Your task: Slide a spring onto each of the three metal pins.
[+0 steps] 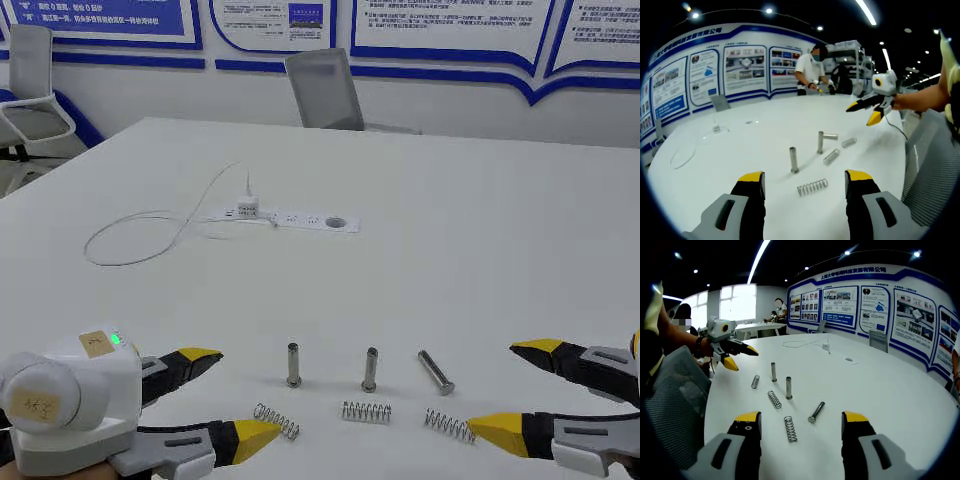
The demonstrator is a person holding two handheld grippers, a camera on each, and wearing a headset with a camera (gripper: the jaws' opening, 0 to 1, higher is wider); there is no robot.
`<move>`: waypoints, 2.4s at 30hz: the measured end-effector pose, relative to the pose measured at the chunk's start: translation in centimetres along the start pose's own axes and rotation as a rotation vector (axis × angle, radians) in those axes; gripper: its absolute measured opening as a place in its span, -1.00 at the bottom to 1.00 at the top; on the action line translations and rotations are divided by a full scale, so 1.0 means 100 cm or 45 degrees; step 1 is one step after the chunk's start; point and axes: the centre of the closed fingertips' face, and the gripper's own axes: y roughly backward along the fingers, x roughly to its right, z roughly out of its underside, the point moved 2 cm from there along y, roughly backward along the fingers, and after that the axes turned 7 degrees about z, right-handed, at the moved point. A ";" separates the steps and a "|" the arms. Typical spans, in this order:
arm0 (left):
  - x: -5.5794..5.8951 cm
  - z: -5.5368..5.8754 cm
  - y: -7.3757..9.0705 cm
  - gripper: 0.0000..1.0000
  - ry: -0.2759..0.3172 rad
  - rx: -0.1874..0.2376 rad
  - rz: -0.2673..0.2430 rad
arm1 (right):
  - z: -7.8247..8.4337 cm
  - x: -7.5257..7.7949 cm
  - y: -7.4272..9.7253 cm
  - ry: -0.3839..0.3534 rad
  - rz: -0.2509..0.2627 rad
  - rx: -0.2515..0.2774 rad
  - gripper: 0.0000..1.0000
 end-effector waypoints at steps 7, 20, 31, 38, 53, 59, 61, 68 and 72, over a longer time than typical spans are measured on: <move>0.002 -0.001 -0.002 0.31 0.003 0.006 0.006 | -0.006 0.007 -0.015 -0.019 0.024 -0.051 0.11; 0.002 0.000 -0.004 0.29 0.010 0.003 0.008 | -0.004 0.027 -0.055 -0.027 0.111 -0.201 -0.34; 0.002 0.001 -0.005 0.27 0.020 0.002 0.010 | 0.006 0.032 -0.085 -0.079 0.147 -0.333 -0.56; 0.002 0.003 -0.004 0.26 0.034 0.006 0.003 | 0.015 0.035 -0.101 -0.108 0.176 -0.431 -0.63; 0.002 0.001 -0.004 0.25 0.042 0.015 -0.003 | 0.029 0.036 -0.116 -0.193 0.201 -0.548 -0.71; 0.002 0.002 -0.004 0.25 0.048 0.016 -0.008 | 0.035 0.038 -0.118 -0.206 0.211 -0.575 -0.76; 0.002 0.003 -0.004 0.25 0.050 0.012 -0.008 | 0.035 0.038 -0.118 -0.196 0.209 -0.580 -0.77; 0.002 0.002 -0.005 0.25 0.048 0.012 -0.008 | 0.034 0.035 -0.117 -0.183 0.221 -0.590 -0.80; 0.002 0.002 -0.006 0.24 0.047 0.012 -0.008 | 0.035 0.034 -0.116 -0.188 0.231 -0.598 -0.81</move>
